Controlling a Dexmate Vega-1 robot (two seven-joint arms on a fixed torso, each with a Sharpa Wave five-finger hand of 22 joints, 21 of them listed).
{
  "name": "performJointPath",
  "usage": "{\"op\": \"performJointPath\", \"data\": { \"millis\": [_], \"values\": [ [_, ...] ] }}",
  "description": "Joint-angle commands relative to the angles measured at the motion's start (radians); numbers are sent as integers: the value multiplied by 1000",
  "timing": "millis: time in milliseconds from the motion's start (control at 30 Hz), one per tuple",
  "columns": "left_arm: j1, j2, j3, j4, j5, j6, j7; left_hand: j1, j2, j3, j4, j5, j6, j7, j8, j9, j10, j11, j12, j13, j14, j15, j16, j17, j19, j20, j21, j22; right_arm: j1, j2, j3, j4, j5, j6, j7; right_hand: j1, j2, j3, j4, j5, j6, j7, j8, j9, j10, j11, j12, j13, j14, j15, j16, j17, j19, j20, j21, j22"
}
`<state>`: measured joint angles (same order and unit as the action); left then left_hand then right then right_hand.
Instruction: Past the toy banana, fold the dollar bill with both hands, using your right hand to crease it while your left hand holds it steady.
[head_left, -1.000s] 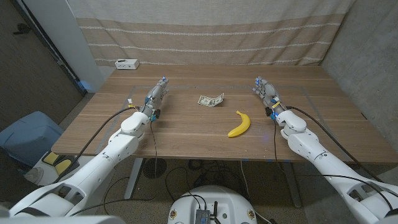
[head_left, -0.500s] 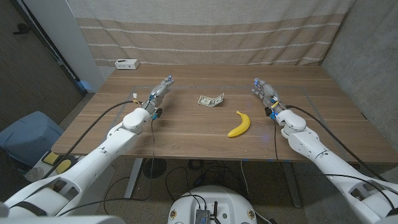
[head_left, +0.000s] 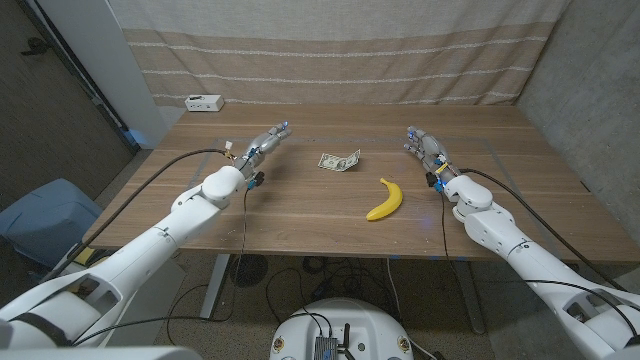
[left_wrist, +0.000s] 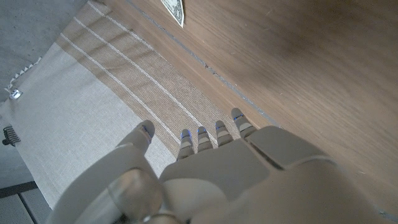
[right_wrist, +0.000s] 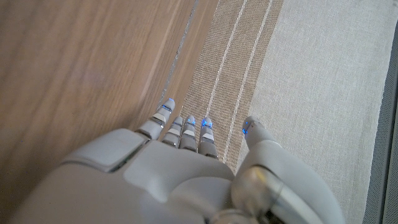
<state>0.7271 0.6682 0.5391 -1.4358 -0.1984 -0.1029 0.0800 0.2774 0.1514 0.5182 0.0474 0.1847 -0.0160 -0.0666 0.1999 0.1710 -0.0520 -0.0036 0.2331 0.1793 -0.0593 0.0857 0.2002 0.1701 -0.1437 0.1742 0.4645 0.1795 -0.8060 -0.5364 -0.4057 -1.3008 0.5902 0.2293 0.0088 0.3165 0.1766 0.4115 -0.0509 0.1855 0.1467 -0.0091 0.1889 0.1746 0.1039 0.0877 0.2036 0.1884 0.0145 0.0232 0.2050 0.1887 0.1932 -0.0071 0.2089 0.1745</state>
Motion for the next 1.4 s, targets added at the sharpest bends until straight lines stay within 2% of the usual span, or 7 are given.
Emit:
{"op": "performJointPath", "data": {
  "millis": [33,100,133,200,267,333,1400],
  "values": [
    [-22,32,44,-62,149,53,41,93,30,81,-77,12,122,26,19,11,131,22,33,13,80,-8,6,3,60,13,1,8,-10,-5,2,-11,2,-9,-4,12,-2,7,-5,4,14,0,7,5,11,0,6,5,10,7,9,5,10,6,9,4],
    [-21,33,53,-72,205,53,83,180,48,175,-121,62,255,75,45,22,263,42,80,38,227,-38,45,17,125,-7,23,17,-14,-7,3,-12,2,-5,-5,12,-2,8,-5,4,15,0,7,5,12,2,6,5,10,10,9,5,10,6,9,5],
    [-21,32,52,-73,207,54,84,195,50,188,-121,75,277,83,48,24,297,38,98,48,268,-43,62,26,140,-15,30,19,-14,-7,3,-12,2,-5,-5,12,-2,8,-5,4,15,-1,7,5,13,1,6,5,10,9,9,6,10,7,9,5],
    [-24,38,59,-79,235,57,87,171,12,150,-108,70,260,68,26,26,289,31,112,66,286,-39,75,49,157,-26,40,23,-17,-8,4,-15,2,-5,-7,12,-2,8,-5,4,15,-1,7,5,12,1,6,5,10,10,9,6,10,8,8,5],
    [-43,51,70,-79,229,61,24,130,-7,95,-107,33,137,17,-20,20,130,35,40,65,173,-29,30,50,110,-8,24,26,-20,-9,6,-16,3,-3,-7,13,-2,8,-5,4,16,-1,7,5,13,0,6,5,10,10,10,6,11,8,8,5],
    [-47,52,73,-79,238,62,15,125,-15,82,-116,20,106,6,-22,18,76,20,12,57,105,-24,-1,39,80,-11,12,26,-21,-9,7,-16,4,-3,-8,13,-3,8,-5,3,17,-1,7,5,13,1,6,5,10,10,10,7,11,8,8,5],
    [-151,76,205,-167,568,209,-125,109,-8,70,-120,9,88,-15,-15,14,72,-21,-2,38,65,-29,-11,22,24,9,-13,24,-42,-16,16,-18,17,7,-1,16,-5,8,-6,2,27,-1,6,6,14,0,3,6,12,12,11,11,10,12,6,5]
  ]
}}
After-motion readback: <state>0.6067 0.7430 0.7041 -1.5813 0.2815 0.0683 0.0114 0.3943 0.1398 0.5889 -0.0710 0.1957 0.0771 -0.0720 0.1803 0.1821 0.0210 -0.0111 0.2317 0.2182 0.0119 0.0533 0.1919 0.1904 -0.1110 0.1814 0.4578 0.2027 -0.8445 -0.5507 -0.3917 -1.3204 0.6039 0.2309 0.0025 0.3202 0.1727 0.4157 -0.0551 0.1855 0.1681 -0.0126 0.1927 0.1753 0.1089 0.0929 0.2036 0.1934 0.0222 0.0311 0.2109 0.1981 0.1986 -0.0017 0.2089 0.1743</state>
